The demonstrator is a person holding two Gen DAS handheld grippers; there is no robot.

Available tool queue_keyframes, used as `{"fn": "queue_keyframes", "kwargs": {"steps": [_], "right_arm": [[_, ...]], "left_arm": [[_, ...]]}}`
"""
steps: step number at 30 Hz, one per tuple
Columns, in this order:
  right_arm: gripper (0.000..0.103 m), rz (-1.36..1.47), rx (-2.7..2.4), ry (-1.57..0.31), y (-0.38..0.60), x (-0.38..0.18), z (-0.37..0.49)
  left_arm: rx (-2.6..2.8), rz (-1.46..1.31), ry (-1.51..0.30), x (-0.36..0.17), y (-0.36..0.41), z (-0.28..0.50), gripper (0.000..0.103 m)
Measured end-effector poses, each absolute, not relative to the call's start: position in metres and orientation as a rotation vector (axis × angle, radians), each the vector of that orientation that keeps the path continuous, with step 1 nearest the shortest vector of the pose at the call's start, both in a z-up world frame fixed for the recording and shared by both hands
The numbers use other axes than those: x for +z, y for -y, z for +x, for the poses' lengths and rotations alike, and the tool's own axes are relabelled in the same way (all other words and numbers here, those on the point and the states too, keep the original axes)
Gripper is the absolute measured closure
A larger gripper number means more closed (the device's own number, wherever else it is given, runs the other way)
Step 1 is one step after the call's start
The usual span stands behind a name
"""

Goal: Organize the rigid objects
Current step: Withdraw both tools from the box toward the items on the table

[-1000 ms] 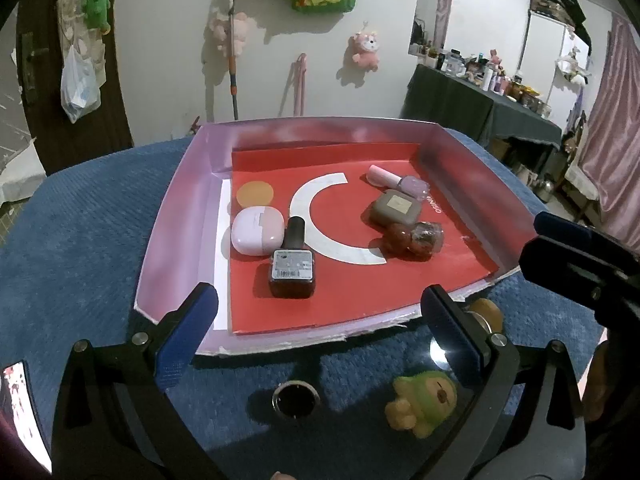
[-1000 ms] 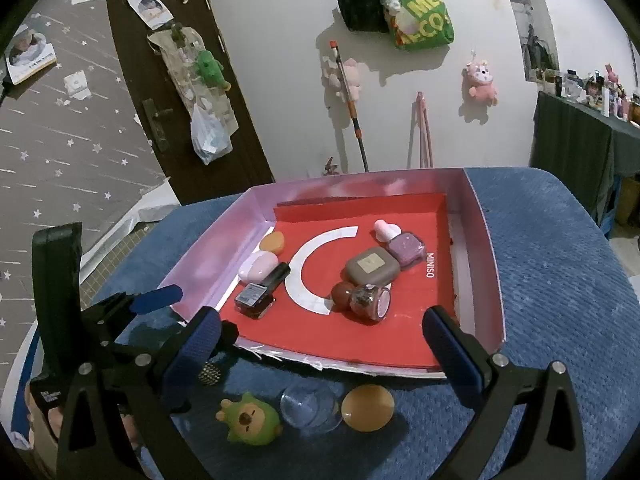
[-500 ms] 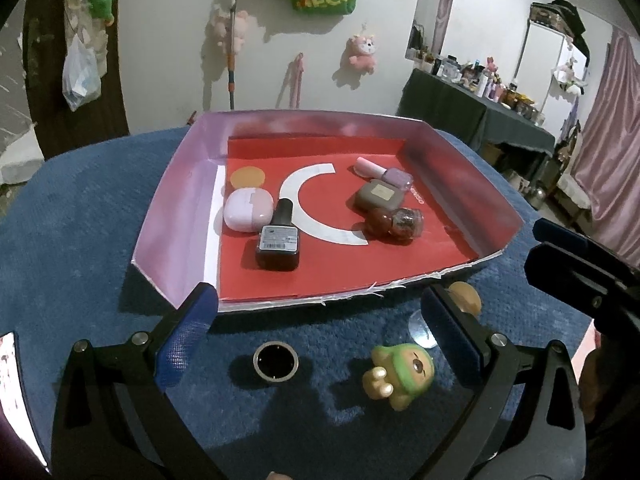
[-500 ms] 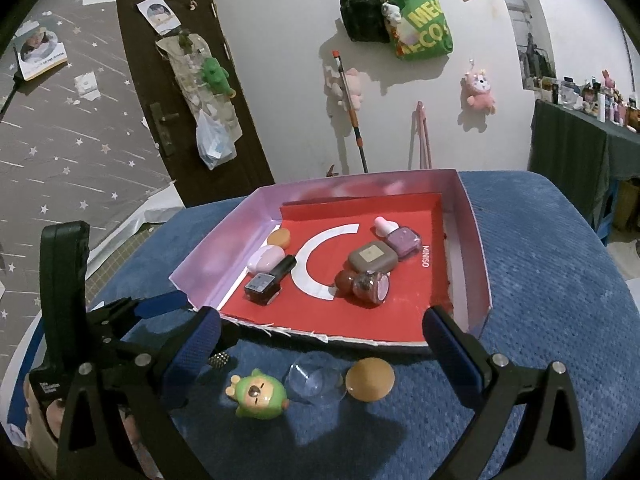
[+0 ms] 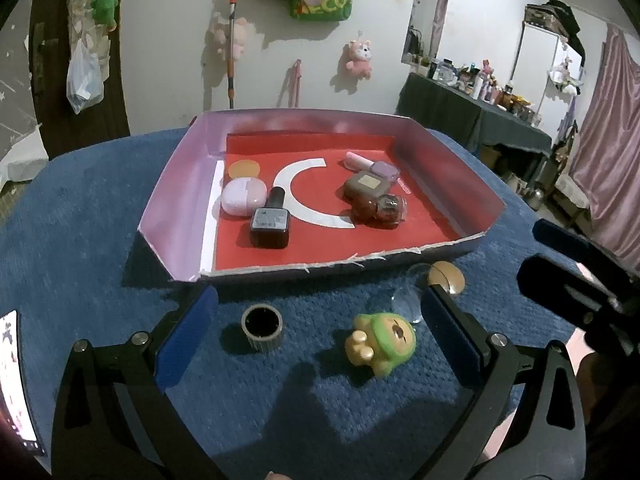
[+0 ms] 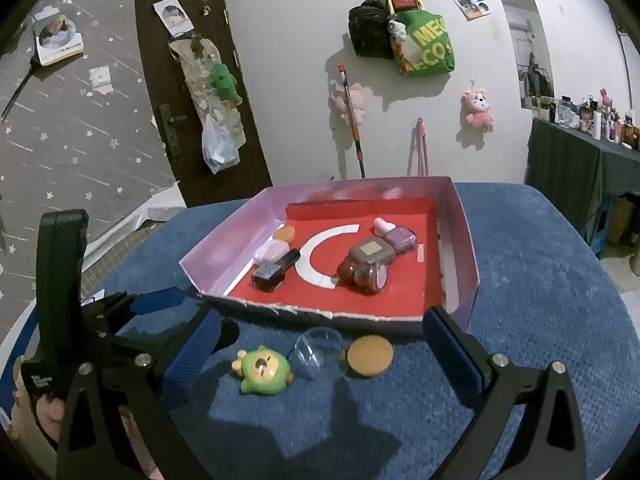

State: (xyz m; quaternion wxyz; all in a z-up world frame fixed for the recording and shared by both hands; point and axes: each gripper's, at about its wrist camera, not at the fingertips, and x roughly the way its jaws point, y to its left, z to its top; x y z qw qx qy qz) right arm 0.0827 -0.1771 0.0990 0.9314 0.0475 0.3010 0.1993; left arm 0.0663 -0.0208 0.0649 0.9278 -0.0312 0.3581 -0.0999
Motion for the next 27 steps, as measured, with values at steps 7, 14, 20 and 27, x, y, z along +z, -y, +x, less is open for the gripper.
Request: {"fn": "queue_keyframes", "kwargs": {"steps": [7, 14, 20, 27], "right_arm": [[0.000, 0.111, 0.394, -0.627, 0.182, 0.092, 0.074], [0.000, 0.107, 0.379, -0.645, 0.180, 0.084, 0.068], [0.000, 0.111, 0.376, -0.664, 0.181, 0.078, 0.067], [0.004, 0.106, 0.379, -0.706, 0.179, 0.066, 0.068]], "left_arm": [[-0.204, -0.100, -0.731, 0.064, 0.014, 0.058, 0.000], [-0.204, -0.076, -0.744, 0.057, 0.019, 0.051, 0.000], [-0.188, -0.066, -0.741, 0.054, 0.018, 0.045, 0.000], [-0.196, -0.092, -0.780, 0.043, 0.012, 0.046, 0.000]]}}
